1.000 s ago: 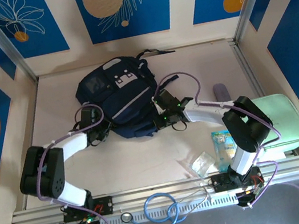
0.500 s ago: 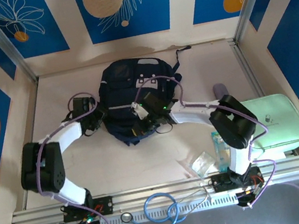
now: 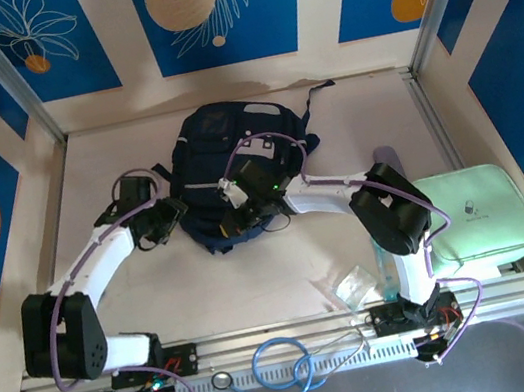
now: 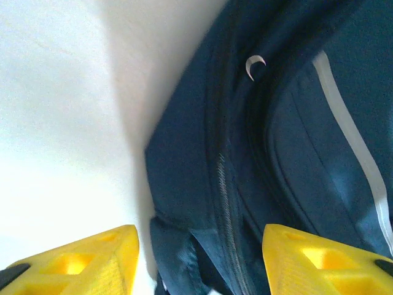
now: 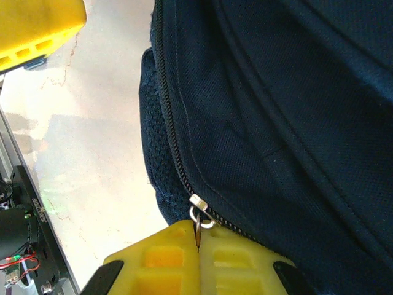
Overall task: Pack the student bag
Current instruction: Zip the student bag at the top-center of the table.
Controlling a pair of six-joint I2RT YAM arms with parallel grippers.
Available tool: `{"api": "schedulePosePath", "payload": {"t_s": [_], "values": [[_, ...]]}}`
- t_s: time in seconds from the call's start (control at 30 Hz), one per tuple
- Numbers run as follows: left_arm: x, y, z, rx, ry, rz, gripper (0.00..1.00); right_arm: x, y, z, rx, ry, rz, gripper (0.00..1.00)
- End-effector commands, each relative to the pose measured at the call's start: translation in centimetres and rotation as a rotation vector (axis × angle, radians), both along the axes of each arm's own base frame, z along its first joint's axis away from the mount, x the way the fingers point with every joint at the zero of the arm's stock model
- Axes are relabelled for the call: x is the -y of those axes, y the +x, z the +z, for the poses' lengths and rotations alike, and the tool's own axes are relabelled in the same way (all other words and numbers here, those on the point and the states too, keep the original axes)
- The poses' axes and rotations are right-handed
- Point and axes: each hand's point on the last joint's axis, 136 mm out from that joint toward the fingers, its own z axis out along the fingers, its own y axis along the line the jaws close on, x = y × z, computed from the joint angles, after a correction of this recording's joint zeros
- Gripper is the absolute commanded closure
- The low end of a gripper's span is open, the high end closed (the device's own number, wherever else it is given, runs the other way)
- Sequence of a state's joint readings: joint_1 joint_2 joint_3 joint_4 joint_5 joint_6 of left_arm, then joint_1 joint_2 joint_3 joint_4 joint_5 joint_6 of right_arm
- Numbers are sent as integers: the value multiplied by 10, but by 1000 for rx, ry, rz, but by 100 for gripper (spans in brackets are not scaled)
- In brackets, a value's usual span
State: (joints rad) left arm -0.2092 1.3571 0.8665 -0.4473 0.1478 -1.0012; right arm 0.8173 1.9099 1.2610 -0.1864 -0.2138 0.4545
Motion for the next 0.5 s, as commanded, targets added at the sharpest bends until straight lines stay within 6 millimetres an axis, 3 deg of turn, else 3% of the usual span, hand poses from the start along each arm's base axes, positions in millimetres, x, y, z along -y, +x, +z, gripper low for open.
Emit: {"api": "schedulePosePath", "payload": {"t_s": [0.0, 0.1, 0.47], "values": [[15, -1, 0, -53, -21, 7, 46, -12, 0, 9, 6, 34, 15, 100], [28, 7, 1, -48, -20, -5, 48, -10, 0, 9, 8, 28, 12, 100], [56, 11, -26, -126, -42, -9, 53, -6, 1, 8, 19, 10, -12, 100]]}}
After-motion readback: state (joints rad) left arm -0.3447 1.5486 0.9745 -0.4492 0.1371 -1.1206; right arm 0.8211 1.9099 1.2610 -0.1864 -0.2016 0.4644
